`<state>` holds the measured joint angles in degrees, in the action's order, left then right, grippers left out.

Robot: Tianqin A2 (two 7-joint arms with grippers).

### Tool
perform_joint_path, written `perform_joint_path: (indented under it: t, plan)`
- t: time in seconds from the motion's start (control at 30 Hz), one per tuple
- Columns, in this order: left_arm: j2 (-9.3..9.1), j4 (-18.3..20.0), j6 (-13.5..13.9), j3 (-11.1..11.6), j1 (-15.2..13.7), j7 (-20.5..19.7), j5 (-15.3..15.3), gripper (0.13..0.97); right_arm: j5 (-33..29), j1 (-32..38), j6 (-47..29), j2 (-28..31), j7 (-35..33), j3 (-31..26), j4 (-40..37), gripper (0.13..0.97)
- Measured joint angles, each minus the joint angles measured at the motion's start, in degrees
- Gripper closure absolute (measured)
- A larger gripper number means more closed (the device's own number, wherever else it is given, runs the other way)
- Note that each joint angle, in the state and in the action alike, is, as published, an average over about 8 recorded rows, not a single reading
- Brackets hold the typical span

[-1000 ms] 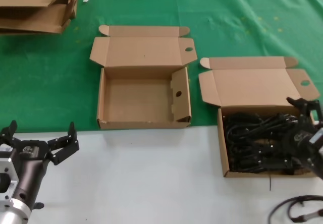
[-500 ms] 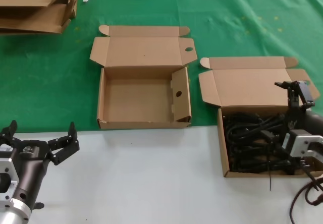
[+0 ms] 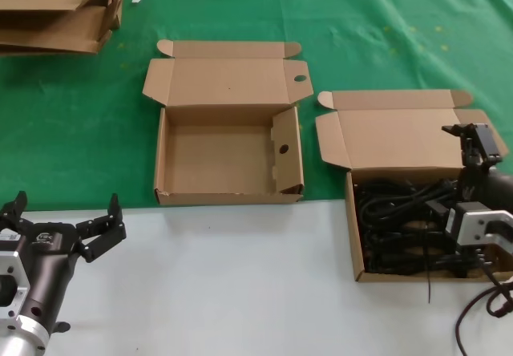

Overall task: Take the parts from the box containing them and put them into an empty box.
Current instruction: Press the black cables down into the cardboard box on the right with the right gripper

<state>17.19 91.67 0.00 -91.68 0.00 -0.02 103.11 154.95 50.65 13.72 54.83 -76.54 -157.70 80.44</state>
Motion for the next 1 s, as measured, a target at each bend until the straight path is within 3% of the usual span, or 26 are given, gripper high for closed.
perform_joint_path:
  t: [0.4,1.0]
  plan:
    - [0.0,0.0,0.0,0.0,0.0,0.0,0.0,0.132,2.68,-3.2,2.54,3.94,-0.1,-0.03,5.17,0.129]
    - [0.0,0.0,0.0,0.0,0.0,0.0,0.0,0.132,2.77,0.11,-1.18,-5.11,-3.23,-0.03,-6.27,0.152]
